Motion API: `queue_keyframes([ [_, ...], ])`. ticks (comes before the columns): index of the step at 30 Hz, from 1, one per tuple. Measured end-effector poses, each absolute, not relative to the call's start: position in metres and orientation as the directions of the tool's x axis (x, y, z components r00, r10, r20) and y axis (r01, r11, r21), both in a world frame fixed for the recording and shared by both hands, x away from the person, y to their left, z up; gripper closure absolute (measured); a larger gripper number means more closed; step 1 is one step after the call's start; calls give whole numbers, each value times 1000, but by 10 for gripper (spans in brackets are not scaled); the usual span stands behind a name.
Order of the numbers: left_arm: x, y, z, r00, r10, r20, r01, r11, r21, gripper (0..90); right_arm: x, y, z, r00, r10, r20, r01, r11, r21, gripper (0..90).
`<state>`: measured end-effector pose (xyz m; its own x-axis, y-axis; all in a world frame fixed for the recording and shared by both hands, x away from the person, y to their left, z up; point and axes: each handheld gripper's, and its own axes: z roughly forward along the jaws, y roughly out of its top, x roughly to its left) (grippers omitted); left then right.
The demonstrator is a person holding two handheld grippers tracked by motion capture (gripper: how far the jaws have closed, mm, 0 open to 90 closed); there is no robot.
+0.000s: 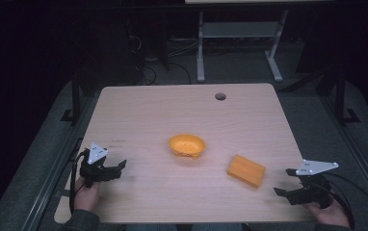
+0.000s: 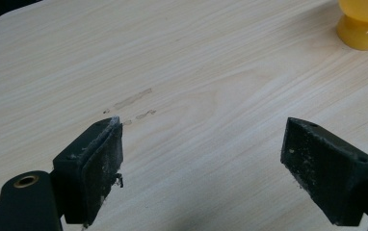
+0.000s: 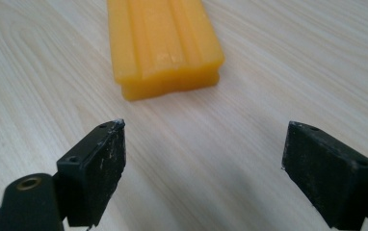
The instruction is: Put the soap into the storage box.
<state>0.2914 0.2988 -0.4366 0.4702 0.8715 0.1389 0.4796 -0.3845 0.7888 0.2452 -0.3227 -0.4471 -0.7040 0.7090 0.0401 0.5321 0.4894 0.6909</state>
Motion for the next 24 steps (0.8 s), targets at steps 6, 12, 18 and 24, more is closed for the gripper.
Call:
queue_keyframes([
  [6, 291, 299, -436, 473, 870, 140, 476, -386, 790, 141, 253, -315, -442, -719, 694, 36, 526, 510, 681, 146],
  [12, 291, 298, -436, 474, 869, 139, 473, -384, 793, 141, 263, -302, -433, -742, 670, 24, 508, 538, 673, 146],
  [18, 291, 299, -436, 473, 870, 138, 475, -383, 792, 141, 273, -290, -424, -766, 643, 12, 490, 571, 659, 146],
  [24, 291, 299, -436, 472, 870, 139, 472, -383, 794, 141, 282, -278, -418, -788, 616, 6, 477, 603, 639, 145],
])
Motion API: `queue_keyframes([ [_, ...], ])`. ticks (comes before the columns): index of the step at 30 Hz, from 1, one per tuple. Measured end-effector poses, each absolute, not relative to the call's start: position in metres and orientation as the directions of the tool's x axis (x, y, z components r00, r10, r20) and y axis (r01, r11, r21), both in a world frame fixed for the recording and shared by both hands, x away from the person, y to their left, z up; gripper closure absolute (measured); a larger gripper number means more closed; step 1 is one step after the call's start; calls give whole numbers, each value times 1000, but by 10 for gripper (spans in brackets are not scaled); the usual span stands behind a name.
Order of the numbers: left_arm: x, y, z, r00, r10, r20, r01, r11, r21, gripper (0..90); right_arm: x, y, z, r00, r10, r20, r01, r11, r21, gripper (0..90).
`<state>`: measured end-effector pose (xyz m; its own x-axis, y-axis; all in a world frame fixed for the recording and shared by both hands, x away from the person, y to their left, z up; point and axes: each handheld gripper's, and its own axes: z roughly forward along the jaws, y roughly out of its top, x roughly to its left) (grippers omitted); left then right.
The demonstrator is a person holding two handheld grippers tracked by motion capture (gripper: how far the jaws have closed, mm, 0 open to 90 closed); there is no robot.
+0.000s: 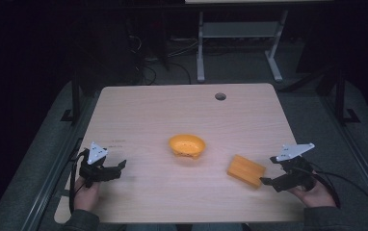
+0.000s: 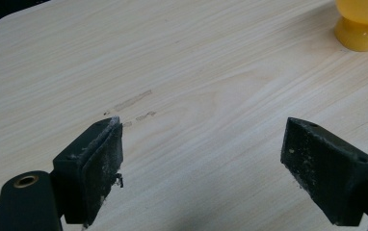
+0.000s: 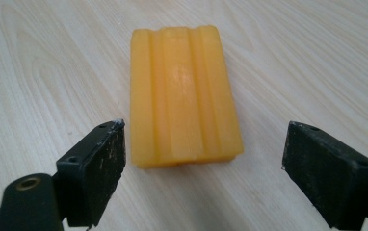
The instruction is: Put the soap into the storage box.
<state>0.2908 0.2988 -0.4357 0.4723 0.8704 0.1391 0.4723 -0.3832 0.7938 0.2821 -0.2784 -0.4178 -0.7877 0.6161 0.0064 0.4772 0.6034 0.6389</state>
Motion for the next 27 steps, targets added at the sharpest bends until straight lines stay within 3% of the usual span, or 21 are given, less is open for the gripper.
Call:
queue_keyframes([
  [27, 291, 299, -435, 473, 870, 138, 468, -381, 797, 141, 310, -230, -423, -840, 543, 10, 461, 703, 542, 141],
])
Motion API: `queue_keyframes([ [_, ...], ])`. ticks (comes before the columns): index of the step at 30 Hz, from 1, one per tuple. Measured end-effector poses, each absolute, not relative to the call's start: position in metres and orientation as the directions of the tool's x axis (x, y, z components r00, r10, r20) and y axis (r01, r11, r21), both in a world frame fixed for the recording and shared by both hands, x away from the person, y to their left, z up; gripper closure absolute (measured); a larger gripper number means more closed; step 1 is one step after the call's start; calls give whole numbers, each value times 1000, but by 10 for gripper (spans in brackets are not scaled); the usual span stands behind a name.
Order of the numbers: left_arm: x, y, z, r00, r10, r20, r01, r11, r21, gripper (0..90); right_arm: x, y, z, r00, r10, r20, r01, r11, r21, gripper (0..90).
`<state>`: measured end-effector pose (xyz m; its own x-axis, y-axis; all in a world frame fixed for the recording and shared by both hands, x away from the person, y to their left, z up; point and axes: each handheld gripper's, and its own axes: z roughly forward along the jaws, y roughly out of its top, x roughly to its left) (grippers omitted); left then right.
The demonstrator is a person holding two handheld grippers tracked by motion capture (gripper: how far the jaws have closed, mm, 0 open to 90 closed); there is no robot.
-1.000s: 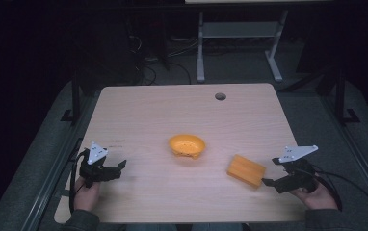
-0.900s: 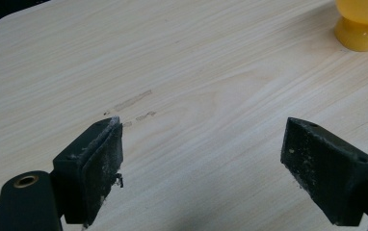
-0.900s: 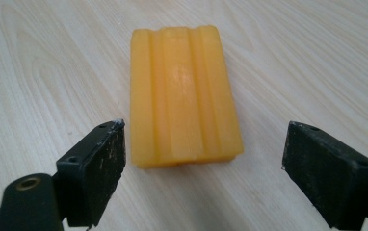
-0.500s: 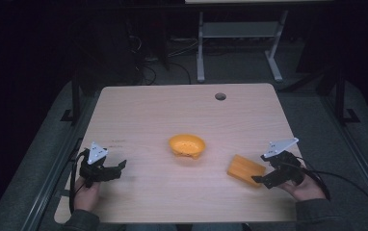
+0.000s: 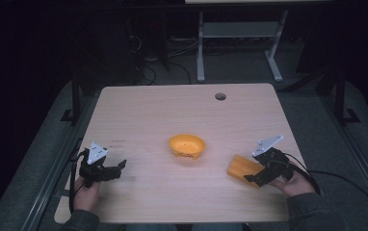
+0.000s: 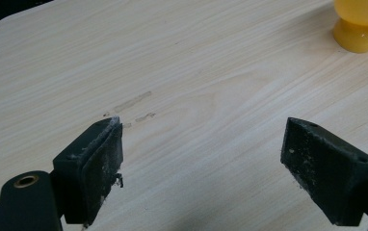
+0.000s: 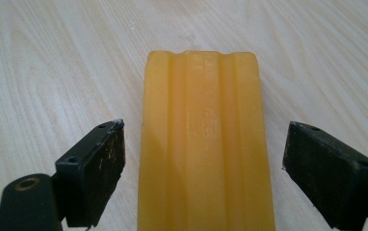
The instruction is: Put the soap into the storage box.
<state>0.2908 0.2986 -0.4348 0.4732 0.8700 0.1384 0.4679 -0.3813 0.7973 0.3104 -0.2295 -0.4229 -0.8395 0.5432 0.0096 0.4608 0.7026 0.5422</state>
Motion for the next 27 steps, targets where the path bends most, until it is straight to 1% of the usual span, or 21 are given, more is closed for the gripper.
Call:
queue_keyframes([
  [12, 291, 299, -435, 472, 871, 133, 468, -376, 800, 141, 319, -219, -433, -853, 522, -6, 451, 743, 494, 141],
  [19, 291, 298, -435, 470, 873, 129, 467, -369, 803, 141, 323, -214, -440, -856, 517, 4, 460, 758, 463, 141],
  [27, 290, 298, -435, 470, 873, 129, 467, -370, 803, 141, 326, -209, -444, -860, 510, -1, 457, 771, 444, 143],
])
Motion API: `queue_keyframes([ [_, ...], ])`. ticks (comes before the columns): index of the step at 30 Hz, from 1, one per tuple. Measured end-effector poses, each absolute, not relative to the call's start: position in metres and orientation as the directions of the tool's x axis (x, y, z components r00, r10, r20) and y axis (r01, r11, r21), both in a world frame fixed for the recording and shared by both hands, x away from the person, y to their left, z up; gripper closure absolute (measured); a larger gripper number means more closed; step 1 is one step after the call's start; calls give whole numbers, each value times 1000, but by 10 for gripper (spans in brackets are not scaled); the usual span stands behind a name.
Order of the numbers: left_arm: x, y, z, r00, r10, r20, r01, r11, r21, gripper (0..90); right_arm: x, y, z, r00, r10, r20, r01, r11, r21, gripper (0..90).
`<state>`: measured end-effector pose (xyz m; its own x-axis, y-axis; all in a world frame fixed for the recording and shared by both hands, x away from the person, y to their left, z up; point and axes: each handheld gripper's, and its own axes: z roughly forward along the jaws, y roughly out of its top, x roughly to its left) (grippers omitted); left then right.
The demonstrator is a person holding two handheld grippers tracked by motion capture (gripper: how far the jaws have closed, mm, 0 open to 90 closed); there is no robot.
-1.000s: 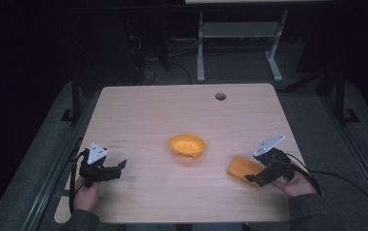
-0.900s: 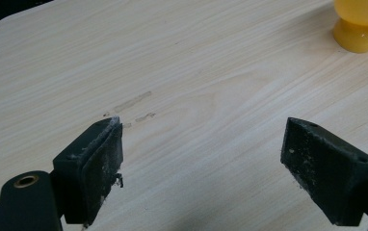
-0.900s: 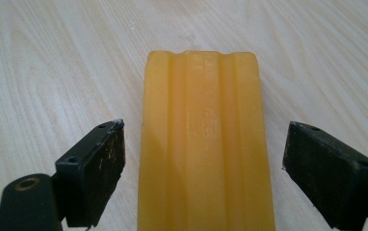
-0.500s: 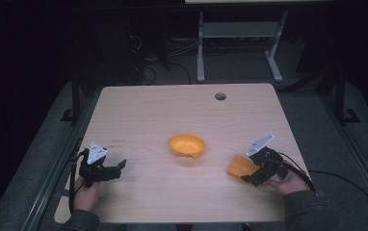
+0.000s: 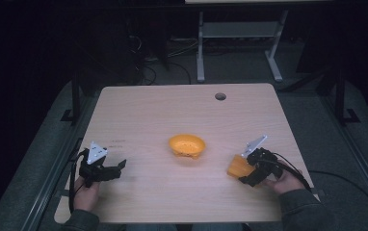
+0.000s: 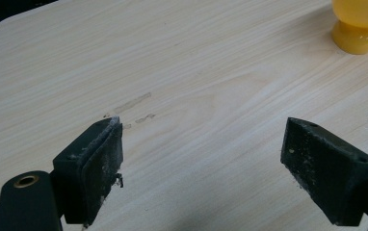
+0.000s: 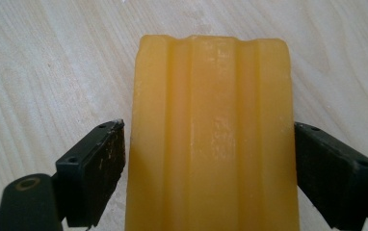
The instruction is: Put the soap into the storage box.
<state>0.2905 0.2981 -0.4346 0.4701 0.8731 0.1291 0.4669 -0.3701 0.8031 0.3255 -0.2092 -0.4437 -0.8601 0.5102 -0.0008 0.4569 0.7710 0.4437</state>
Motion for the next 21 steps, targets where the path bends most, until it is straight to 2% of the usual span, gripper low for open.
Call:
queue_keyframes([
  [21, 291, 298, -434, 471, 873, 129, 465, -370, 804, 141, 328, -203, -452, -864, 504, -11, 457, 794, 401, 158],
])
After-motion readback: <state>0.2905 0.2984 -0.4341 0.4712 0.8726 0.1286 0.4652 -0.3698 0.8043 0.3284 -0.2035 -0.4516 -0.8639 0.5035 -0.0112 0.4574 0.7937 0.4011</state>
